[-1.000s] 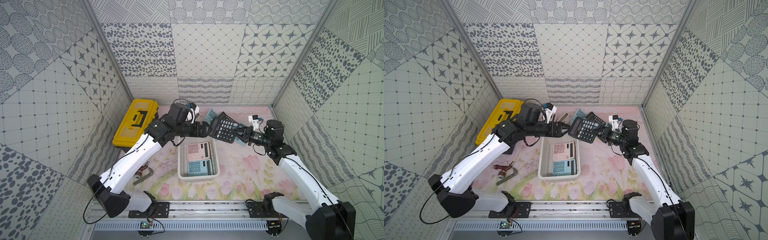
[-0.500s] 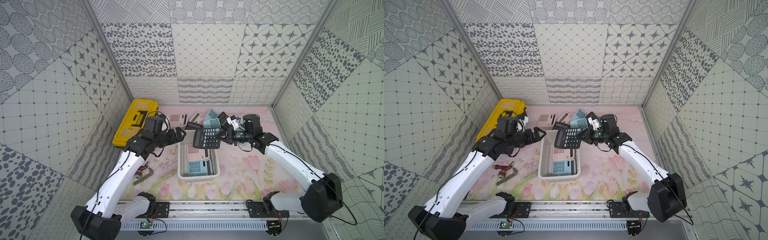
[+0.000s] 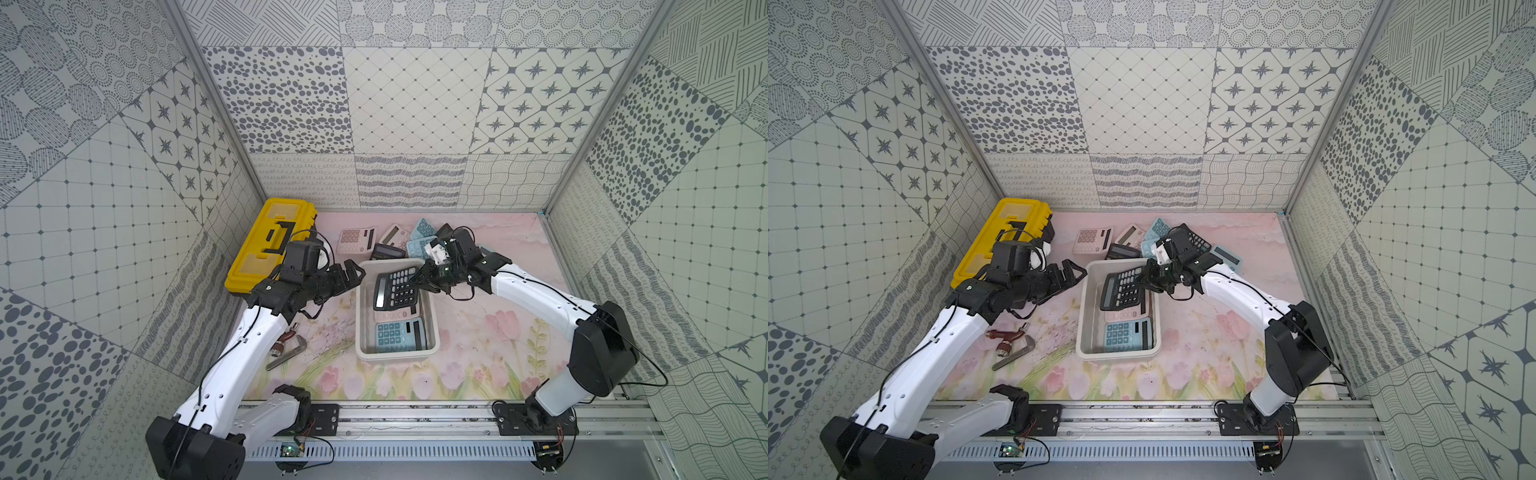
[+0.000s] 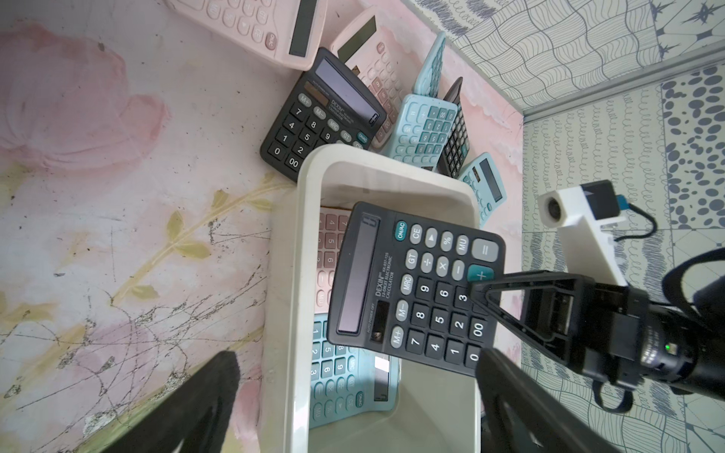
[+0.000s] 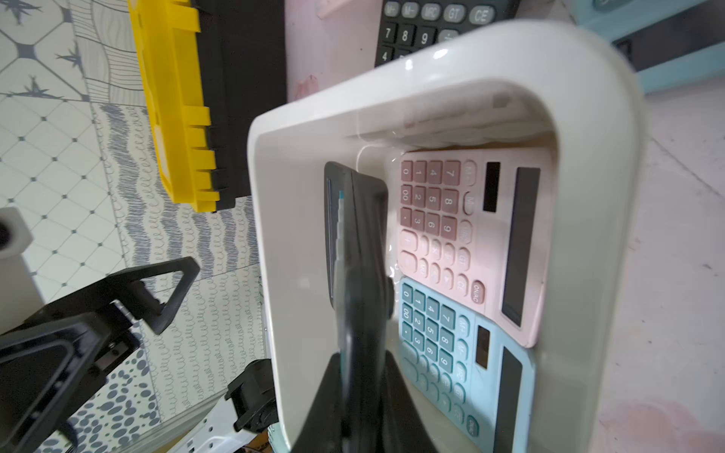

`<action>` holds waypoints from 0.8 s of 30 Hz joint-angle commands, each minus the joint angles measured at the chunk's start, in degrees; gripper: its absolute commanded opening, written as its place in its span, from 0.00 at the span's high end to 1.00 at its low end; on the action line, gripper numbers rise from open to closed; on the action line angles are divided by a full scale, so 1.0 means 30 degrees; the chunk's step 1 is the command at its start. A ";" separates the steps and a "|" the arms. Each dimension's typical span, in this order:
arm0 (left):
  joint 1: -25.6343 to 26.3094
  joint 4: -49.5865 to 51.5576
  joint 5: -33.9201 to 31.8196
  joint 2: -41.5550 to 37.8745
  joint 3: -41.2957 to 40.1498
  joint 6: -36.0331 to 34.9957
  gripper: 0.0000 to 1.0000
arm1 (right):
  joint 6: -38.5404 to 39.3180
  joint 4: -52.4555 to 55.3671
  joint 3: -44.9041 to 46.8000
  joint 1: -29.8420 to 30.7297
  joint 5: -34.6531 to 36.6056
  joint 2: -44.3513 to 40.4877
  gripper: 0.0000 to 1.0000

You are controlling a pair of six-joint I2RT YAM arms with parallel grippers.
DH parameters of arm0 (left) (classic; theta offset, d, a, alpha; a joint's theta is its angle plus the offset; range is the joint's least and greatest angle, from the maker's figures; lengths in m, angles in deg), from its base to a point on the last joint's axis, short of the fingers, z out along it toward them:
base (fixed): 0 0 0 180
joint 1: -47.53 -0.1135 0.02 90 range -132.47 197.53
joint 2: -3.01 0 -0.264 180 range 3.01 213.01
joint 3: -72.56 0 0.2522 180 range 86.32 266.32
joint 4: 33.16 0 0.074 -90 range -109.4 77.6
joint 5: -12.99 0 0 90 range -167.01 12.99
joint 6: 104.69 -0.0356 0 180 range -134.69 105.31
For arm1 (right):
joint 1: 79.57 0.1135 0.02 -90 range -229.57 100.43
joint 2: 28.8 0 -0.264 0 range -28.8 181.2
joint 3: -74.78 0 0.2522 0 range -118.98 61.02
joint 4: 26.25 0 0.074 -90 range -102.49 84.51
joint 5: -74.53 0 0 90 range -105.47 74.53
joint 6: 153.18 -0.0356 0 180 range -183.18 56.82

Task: Put the calculator in the storage box
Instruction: Place the calculator in the storage box.

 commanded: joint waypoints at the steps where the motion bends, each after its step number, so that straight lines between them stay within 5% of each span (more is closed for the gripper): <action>1: -0.0128 -0.0823 0.0528 -0.0100 -0.0150 0.0160 0.00 | 0.0334 -0.0402 -0.1085 0.0372 0.0634 0.0719 1.00; 16: -0.0260 -0.0924 0.0653 0.0290 -0.0392 0.0054 0.00 | 0.0801 0.0224 -0.2576 0.1035 0.0721 0.3351 1.00; 24: -0.0278 -0.0981 0.0936 0.0471 -0.0405 0.0079 0.00 | 0.1042 0.0237 -0.2818 0.1040 0.1102 0.4252 0.89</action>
